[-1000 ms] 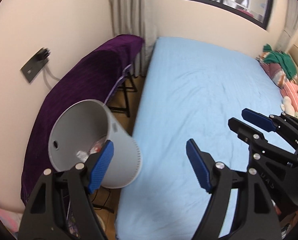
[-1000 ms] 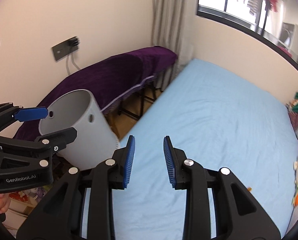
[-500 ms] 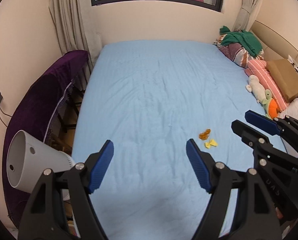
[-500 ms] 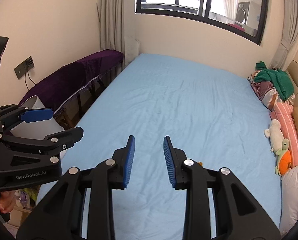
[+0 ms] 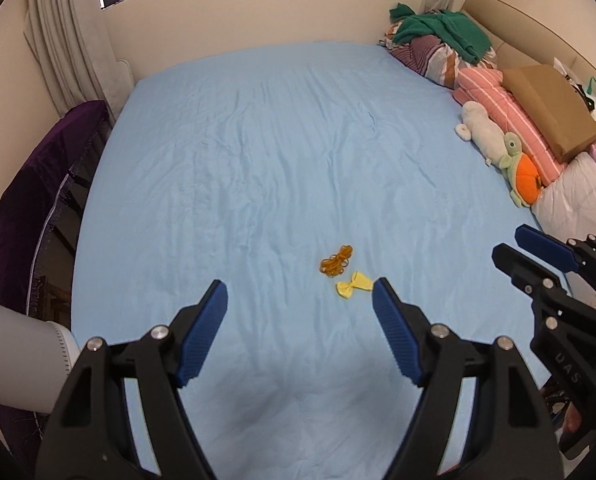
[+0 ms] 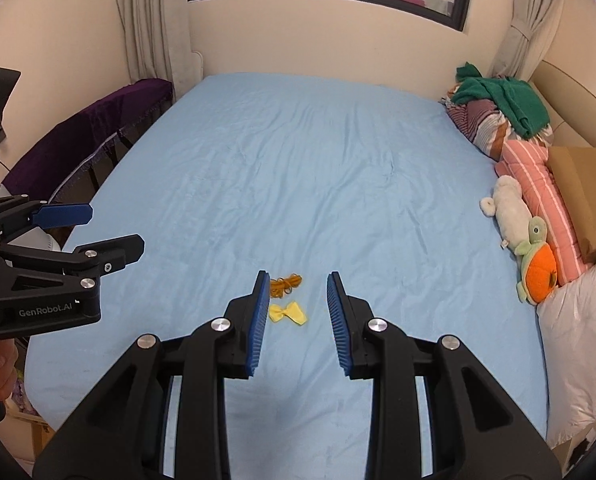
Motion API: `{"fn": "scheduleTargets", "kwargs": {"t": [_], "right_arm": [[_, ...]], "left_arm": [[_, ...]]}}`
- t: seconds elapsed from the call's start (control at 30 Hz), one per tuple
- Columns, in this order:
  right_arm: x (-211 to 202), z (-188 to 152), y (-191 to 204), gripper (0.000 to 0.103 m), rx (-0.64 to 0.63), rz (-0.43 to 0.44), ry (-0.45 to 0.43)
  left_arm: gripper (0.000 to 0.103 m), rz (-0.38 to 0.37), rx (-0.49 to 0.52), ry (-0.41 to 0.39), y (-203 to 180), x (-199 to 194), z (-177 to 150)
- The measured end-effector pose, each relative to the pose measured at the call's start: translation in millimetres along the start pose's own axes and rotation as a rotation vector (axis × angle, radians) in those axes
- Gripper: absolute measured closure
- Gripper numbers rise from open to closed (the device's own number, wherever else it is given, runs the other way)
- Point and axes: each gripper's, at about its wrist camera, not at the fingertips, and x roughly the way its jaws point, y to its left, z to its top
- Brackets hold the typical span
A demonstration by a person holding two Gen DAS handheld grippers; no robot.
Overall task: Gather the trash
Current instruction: 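Move both open tools back over the bed, then grasp the yellow bow with the right tool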
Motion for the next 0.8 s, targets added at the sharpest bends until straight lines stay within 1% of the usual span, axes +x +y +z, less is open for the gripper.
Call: {"fn": "scheduleTargets", "kwargs": {"t": [0.17, 0.3, 0.4, 0.63, 0.8], "right_arm": [[62.3, -22.6, -18.3, 0.075, 0.044, -0.002, 0.038], [117.1, -39.7, -20.7, 0.075, 0.065, 0.006, 0.058], [157.1, -50.6, -18.0, 0.075, 0.080, 0.011, 0.077], [233.2, -73.3, -11.2, 0.075, 0.080, 0.014, 0.105], [273.5, -94.7, -11.2, 0.075, 0.081, 0.015, 0.132]], "left_arm": [[0.028, -0.023, 0.074, 0.044, -15.6, 62.7, 1.0], [0.028, -0.034, 0.118, 0.078, -17.3, 116.3, -4.2], [0.028, -0.039, 0.130, 0.103, -17.4, 152.9, -11.0], [0.028, -0.057, 0.140, 0.137, -15.9, 218.4, -31.6], [0.028, -0.060, 0.171, 0.158, -16.8, 257.8, -46.5]]}}
